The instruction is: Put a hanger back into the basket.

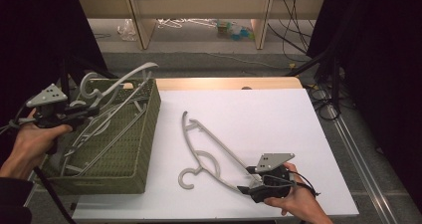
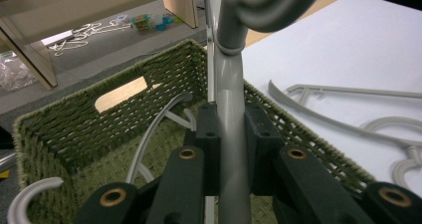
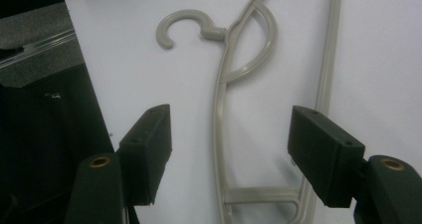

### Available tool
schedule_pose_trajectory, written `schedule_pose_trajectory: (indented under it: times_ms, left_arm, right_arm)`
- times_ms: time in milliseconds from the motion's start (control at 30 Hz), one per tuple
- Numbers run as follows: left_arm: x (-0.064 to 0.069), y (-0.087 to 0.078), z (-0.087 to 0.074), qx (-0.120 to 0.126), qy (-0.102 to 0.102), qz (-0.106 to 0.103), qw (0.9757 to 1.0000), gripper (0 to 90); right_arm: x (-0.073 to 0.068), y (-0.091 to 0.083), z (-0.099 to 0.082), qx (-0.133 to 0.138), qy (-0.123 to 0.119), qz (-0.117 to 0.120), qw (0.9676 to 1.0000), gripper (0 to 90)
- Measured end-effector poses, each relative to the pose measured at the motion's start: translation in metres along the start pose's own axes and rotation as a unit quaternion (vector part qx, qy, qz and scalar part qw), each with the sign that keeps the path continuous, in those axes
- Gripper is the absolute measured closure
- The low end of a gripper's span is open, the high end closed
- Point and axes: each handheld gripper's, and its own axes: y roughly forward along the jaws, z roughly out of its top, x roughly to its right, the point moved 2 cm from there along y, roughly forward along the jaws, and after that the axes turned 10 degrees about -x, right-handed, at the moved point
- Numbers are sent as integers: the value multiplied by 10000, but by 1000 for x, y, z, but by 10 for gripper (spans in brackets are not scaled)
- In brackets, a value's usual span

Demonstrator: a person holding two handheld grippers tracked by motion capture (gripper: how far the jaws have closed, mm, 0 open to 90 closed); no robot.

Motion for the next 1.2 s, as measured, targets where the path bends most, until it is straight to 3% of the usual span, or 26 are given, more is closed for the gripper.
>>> schedule_pose_trajectory:
  times_ms: [233,500,533,600,633,667,700,867,900,933,1000,1133,1167,1200]
  left_arm:
    - [-8,1,-13,-86,-32,52,9999,790]
    - [-14,11,-29,-540,-87,120,9984,790]
    - [-14,14,-30,-493,-143,105,9986,790]
    - [-16,15,-32,-720,-84,93,9973,790]
    - [-18,15,-33,-857,69,77,9963,790]
    - [-16,19,-34,-757,-102,49,9971,790]
    - [-16,21,-35,-813,-123,59,9966,790]
    - [-16,31,-39,-797,-8,-5,9968,789]
    - [-15,33,-40,-816,-127,-10,9966,789]
    - [-16,34,-41,-851,-13,-1,9964,789]
    - [-17,40,-43,-871,-14,-37,9962,790]
    - [-18,49,-48,-1041,-120,-64,9945,789]
    - [-19,48,-49,-1260,-108,-87,9919,789]
    - [-17,50,-51,-1270,-259,-87,9915,789]
  right_arm:
    - [-2,0,1,-75,-36,88,9999,344]
    - [0,-1,1,-46,-26,66,10000,345]
    - [-1,-1,1,-50,-34,74,10000,345]
    - [-1,0,1,-62,-40,90,9999,339]
    - [-1,0,1,-65,-40,103,9999,337]
    - [-1,0,1,-60,-41,104,9999,333]
    - [-1,0,1,-53,-42,100,9999,329]
    - [-1,-1,1,-38,-104,74,9999,310]
    - [-1,-1,1,-37,-102,78,9999,308]
    - [-1,0,1,-48,-85,83,9999,305]
    - [-1,0,1,-44,-72,63,9999,302]
    - [-2,0,1,-47,-67,51,10000,302]
    - [-2,0,1,-44,-65,44,10000,303]
    - [-1,-1,0,-50,-64,52,10000,302]
